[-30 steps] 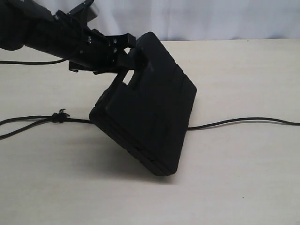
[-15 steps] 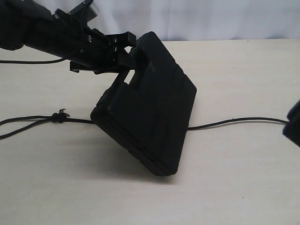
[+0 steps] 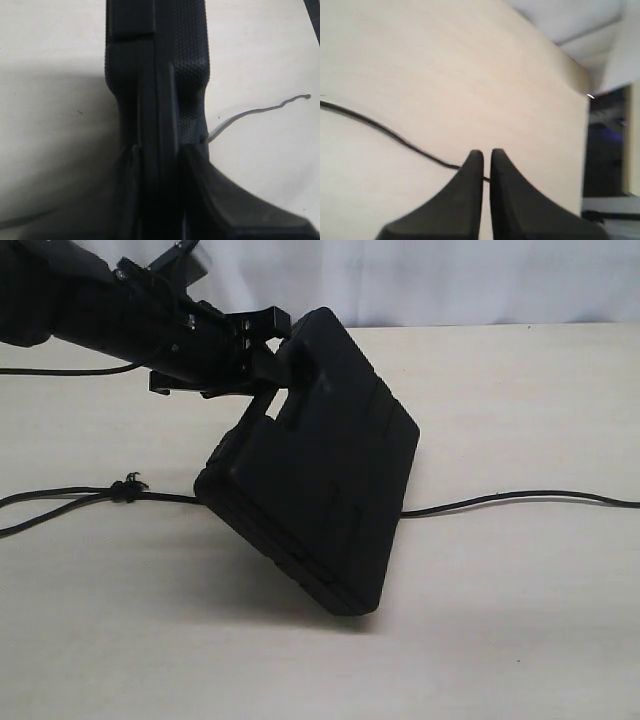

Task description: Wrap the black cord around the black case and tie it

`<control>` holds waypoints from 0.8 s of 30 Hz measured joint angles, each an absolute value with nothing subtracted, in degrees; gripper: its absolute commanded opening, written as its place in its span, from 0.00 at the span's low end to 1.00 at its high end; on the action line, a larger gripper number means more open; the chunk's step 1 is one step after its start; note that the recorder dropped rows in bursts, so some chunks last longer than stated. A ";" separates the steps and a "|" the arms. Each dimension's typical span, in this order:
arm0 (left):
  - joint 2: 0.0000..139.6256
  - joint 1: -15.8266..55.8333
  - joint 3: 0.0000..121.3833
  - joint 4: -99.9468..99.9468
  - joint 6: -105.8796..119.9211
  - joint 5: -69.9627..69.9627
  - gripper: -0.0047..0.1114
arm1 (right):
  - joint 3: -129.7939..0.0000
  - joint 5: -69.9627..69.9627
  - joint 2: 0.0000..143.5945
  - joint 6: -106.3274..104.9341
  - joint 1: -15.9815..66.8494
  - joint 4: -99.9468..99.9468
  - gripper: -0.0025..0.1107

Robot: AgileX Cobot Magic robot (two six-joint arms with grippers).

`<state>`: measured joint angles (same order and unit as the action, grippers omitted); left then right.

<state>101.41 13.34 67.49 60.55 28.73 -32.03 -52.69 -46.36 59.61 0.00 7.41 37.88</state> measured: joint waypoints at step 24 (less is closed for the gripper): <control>101.37 13.34 67.49 64.88 27.67 -33.10 0.04 | -33.37 -54.50 70.86 81.02 81.98 82.51 0.20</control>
<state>101.37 13.34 67.49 64.88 27.67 -33.10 -33.37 -54.50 70.86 81.02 81.98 82.51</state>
